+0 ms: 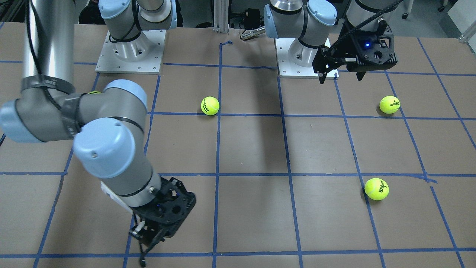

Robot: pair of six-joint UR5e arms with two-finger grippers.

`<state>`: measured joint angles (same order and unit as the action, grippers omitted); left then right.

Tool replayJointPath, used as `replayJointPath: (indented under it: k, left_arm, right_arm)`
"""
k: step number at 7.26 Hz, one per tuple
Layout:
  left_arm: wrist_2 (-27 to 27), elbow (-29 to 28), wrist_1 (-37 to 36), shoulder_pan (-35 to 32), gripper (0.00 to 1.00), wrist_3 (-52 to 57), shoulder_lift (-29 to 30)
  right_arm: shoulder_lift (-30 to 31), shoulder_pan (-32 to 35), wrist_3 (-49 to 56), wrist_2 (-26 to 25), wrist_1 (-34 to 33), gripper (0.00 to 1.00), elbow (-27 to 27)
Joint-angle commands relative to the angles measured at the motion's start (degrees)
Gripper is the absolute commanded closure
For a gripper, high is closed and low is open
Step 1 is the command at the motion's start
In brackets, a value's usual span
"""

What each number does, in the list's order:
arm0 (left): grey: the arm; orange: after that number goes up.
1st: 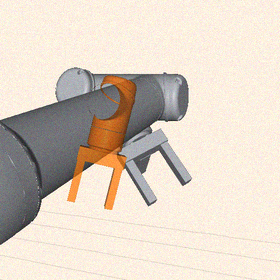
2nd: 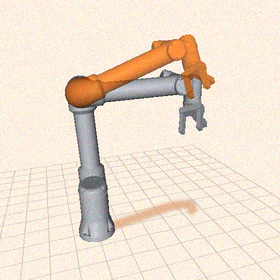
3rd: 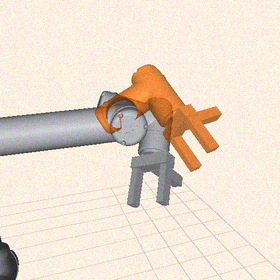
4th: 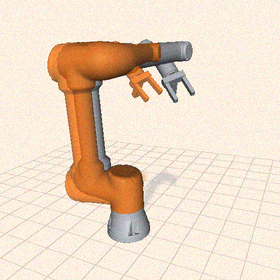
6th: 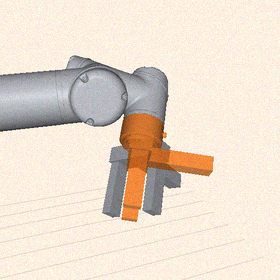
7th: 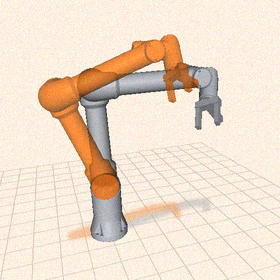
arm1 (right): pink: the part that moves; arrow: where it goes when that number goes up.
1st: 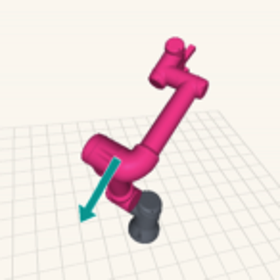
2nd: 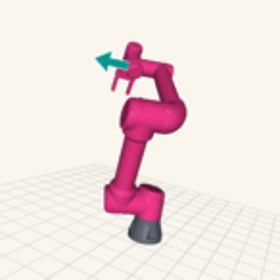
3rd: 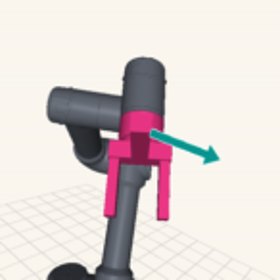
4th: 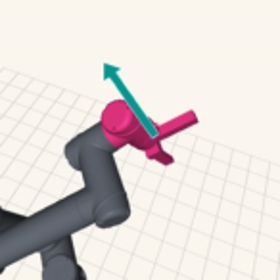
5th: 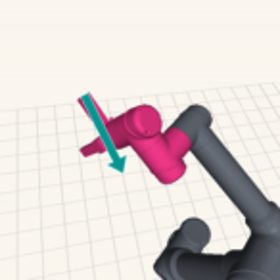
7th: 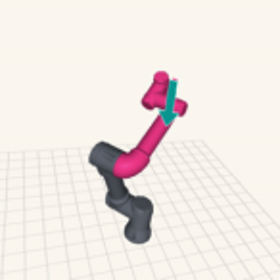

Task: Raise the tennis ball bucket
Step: 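Carry the can with the right gripper toward the table center and lay it down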

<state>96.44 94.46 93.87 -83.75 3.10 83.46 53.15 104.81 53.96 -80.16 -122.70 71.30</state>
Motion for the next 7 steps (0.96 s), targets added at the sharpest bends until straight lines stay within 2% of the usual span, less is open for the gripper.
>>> replayJointPath:
  k: [1, 3, 5, 7]
  left_arm:
    - [-0.5, -0.2, -0.1, 5.2, 0.00, 7.4, 0.2]
    - [-0.6, -0.2, -0.2, 7.6, 0.00, 10.1, 0.2]
    - [-0.5, -0.2, -0.4, 7.9, 0.00, 12.2, 0.1]
    - [-0.5, -0.1, -0.4, 8.7, 0.00, 12.3, 0.1]
  right_arm:
    - [-2.5, 7.5, 6.8, 1.8, -3.7, 0.54, 0.1]
    - [-2.8, 13.0, 11.0, -1.2, -3.3, 0.54, 0.5]
    - [-3.0, 13.1, 13.8, -1.7, -3.8, 0.52, 3.3]
    - [-2.8, 12.9, 14.3, -1.4, -10.9, 0.49, 8.1]
